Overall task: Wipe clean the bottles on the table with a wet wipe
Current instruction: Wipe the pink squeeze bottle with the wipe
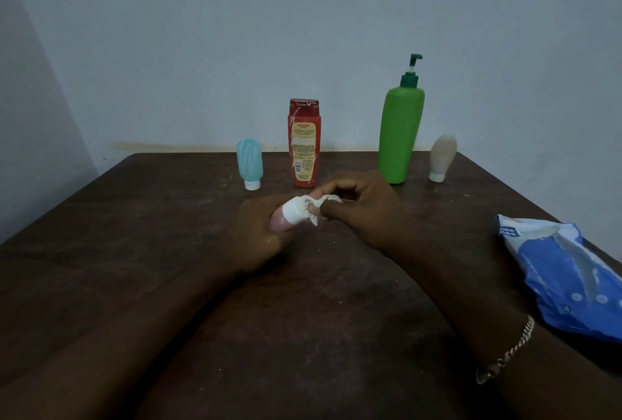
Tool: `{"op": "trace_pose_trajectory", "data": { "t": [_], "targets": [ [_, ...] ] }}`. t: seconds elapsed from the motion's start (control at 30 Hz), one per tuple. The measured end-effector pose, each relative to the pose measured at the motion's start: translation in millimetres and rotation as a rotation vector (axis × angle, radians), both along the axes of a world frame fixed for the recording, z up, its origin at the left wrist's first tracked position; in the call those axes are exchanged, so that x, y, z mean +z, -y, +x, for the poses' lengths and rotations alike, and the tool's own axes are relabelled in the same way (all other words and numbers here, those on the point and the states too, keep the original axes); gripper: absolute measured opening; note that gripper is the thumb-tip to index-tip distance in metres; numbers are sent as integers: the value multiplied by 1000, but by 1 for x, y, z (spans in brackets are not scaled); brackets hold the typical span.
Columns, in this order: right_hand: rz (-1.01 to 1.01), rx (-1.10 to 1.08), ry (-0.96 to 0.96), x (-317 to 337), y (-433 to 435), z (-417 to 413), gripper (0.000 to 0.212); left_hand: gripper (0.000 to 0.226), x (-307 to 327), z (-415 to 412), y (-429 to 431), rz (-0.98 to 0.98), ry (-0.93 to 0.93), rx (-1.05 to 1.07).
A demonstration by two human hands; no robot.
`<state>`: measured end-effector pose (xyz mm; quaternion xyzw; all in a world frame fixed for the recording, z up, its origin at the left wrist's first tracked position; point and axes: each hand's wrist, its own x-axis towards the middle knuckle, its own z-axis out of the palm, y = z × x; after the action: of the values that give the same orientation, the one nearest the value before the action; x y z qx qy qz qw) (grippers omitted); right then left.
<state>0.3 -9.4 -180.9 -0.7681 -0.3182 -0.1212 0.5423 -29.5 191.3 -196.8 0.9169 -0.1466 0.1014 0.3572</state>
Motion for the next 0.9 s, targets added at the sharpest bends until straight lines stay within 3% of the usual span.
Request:
{"op": "trace_pose_trajectory", "data": {
  "t": [0.07,0.3,0.43,0.6,0.77,0.9],
  "targets": [
    [3,32,-11,0,-3,-1,16,32,0,-1,1,72,3,-35],
    [15,-115,-57,-8,9,11,12,50,2,3,10,37,-60,-31],
    [253,-208,-218,-11,18,21,6,23,7,11,11,-132,-212,51],
    [473,-297,-368,-17,28,34,12,60,15,11,5,-78,-308,51],
    [473,-383,-364,-23,29,42,32,70,20,10,16,31,-76,28],
    [571,-522,-418,-23,41,51,22,58,25,17,27,-20,81,145]
  ]
}}
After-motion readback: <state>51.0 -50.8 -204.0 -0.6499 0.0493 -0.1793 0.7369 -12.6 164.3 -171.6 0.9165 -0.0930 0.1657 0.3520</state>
